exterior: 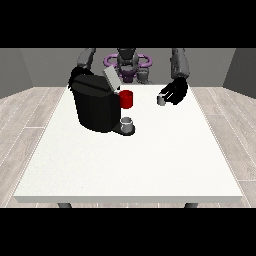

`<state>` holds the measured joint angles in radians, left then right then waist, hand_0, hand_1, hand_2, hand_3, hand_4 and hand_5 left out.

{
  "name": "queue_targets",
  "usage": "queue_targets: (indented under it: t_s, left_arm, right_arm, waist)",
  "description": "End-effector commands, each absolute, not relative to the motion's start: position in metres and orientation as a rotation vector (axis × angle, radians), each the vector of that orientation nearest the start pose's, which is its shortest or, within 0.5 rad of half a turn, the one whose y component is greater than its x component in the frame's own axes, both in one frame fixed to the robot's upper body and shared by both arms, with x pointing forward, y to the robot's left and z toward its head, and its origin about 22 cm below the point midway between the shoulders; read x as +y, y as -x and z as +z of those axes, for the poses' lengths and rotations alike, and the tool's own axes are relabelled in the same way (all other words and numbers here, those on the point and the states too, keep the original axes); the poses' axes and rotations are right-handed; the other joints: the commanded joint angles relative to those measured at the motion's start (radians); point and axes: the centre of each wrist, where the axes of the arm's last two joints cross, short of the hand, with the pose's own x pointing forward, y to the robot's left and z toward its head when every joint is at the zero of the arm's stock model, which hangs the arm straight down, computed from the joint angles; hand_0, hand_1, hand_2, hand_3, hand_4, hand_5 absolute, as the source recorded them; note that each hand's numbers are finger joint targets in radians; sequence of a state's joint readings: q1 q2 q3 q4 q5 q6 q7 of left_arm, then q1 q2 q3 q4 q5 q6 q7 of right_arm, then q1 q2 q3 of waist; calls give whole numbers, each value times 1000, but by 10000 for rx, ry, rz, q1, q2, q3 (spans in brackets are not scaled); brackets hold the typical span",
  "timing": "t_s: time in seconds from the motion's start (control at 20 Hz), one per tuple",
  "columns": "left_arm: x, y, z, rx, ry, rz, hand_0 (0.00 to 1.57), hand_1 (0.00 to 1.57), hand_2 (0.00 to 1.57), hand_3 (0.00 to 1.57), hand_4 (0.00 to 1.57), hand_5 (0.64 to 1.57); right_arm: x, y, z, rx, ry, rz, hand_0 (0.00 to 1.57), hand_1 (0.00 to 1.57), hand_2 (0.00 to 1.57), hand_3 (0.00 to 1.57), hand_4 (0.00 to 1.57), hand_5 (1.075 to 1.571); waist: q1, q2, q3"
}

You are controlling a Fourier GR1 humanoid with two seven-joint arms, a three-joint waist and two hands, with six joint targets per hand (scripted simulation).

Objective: Insert the coffee pod into the coffee machine and close the lid

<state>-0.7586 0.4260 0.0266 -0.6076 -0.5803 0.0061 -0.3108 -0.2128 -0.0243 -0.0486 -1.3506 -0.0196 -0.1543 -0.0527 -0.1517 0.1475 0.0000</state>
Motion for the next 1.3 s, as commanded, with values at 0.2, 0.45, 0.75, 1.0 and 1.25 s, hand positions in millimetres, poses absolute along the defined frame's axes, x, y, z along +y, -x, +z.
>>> queue_targets:
  t_s: [0.2,0.45,0.75,1.0,1.25]
  left_arm:
    - [284,-425,91,-15689,-5995,-9619,1235,1235,1323,1291,571,1571]
    - [293,-432,115,-15878,-6203,-9427,1252,1252,1329,1292,573,1571]
    - [304,-446,189,-16493,-7027,-8718,1072,1072,1218,1232,520,1571]
    - [285,-453,212,-16653,-6922,-8177,1209,1209,1245,1188,486,1571]
    - [267,-457,223,-16559,-6666,-8730,1264,1264,1319,1251,516,1571]
  right_arm:
    - [-226,-298,-13,-15632,1069,-737,0,0,0,0,488,1571]
    - [-220,-297,-8,-16053,761,-642,0,0,0,0,456,1571]
    - [-197,-295,-3,-16206,57,-207,0,0,0,0,476,1571]
    - [-211,-309,13,-16741,71,-20,0,0,0,0,504,1571]
    - [-208,-311,16,-16537,466,-20,0,0,0,0,492,1571]
  waist:
    - [158,-311,3]
    - [-185,-145,1]
    - [-831,48,1]
    - [-1019,346,2]
    - [-1154,209,4]
